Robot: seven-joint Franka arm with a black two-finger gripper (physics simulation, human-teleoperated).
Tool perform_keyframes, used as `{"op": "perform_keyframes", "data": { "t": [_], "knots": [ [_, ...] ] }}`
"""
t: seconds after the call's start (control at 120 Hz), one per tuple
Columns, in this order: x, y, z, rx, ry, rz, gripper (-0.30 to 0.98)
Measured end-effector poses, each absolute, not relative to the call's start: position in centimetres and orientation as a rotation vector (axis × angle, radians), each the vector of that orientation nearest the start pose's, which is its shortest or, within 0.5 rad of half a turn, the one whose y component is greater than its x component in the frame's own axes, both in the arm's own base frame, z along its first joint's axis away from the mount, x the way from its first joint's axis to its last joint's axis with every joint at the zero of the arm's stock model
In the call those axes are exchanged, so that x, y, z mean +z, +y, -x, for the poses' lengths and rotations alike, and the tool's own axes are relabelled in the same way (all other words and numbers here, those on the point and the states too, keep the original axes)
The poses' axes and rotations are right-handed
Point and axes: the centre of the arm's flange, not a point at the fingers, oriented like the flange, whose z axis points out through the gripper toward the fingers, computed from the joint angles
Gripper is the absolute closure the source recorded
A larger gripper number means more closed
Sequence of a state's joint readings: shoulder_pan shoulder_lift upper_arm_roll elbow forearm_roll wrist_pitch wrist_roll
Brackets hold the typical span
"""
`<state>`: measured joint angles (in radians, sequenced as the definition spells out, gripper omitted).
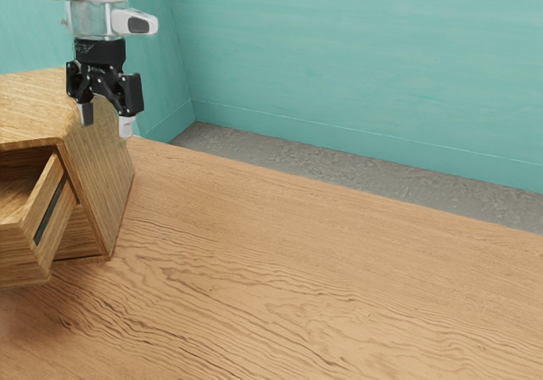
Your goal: Push the drawer handle with one arm to close the drawer
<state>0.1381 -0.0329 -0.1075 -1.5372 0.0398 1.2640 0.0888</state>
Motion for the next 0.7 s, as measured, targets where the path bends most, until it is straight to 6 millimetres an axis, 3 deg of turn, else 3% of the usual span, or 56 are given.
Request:
{"op": "perform_keyframes", "data": {
  "t": [0.125, 0.317, 0.392, 0.508, 0.567, 0.7],
  "knots": [
    [64.5, 2.9, -52.7, 0.132, 0.066, 3.095, 0.00],
    [67.2, 2.3, -53.0, -0.055, 0.089, 3.080, 0.00],
    [69.0, 0.6, -48.3, -0.112, 0.113, 3.052, 0.00],
    [67.7, 0.0, -38.5, -0.115, 0.066, 3.014, 0.00],
    [66.2, 1.2, -34.6, -0.109, -0.014, 3.005, 0.00],
    [63.7, 3.2, -29.4, -0.092, -0.166, 3.009, 0.00]
  ]
}}
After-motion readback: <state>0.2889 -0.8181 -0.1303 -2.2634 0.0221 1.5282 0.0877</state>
